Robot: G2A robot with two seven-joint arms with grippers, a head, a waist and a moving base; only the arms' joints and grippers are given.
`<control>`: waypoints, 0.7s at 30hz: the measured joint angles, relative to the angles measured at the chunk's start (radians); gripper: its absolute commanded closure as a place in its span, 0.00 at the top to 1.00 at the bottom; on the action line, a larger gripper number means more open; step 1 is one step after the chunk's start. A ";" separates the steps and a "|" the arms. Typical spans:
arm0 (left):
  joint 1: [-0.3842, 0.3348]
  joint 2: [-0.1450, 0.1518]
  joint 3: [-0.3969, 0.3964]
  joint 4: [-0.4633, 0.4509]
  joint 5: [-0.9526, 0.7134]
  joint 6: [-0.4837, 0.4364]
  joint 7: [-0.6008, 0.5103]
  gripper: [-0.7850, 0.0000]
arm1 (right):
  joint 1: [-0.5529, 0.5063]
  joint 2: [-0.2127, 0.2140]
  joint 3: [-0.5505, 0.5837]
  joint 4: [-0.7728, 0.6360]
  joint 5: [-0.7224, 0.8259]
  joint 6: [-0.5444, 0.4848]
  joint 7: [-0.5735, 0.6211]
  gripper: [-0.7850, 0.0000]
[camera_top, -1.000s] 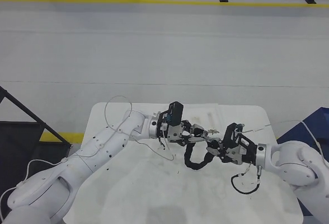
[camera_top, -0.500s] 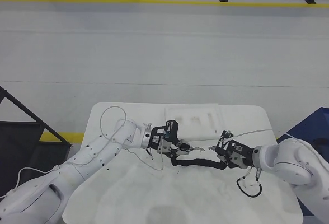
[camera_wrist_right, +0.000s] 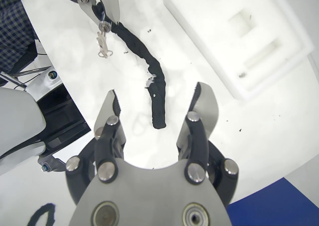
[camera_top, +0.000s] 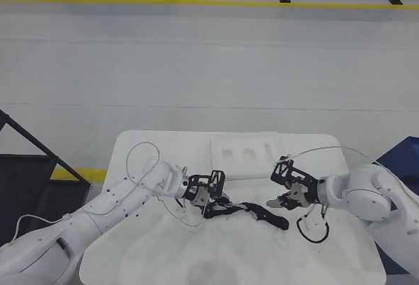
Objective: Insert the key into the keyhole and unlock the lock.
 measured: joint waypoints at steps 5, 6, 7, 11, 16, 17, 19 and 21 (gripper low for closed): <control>-0.012 -0.016 0.049 0.009 0.002 0.000 -0.038 1.00 | -0.027 0.011 0.063 -0.020 0.031 -0.026 -0.038 1.00; -0.018 -0.021 0.063 0.015 -0.003 0.000 -0.040 1.00 | -0.034 0.013 0.076 -0.020 0.040 -0.037 -0.050 1.00; -0.024 -0.025 0.072 0.021 -0.010 0.000 -0.038 1.00 | -0.038 0.014 0.086 -0.020 0.047 -0.045 -0.060 1.00; -0.049 -0.038 0.090 0.056 -0.046 0.000 -0.007 1.00 | -0.054 0.017 0.113 -0.008 0.076 -0.079 -0.096 1.00; -0.090 -0.040 0.092 0.093 -0.075 0.000 0.063 1.00 | -0.041 0.011 0.110 0.035 0.115 -0.134 -0.136 1.00; -0.098 -0.038 0.086 0.100 -0.085 0.000 0.082 1.00 | -0.033 0.008 0.105 0.047 0.122 -0.145 -0.145 1.00; -0.120 -0.030 0.070 0.114 -0.099 0.000 0.130 1.00 | -0.006 0.000 0.091 0.080 0.134 -0.178 -0.170 1.00; -0.144 -0.019 0.056 0.123 -0.108 0.000 0.173 1.00 | 0.029 -0.010 0.069 0.119 0.142 -0.220 -0.200 1.00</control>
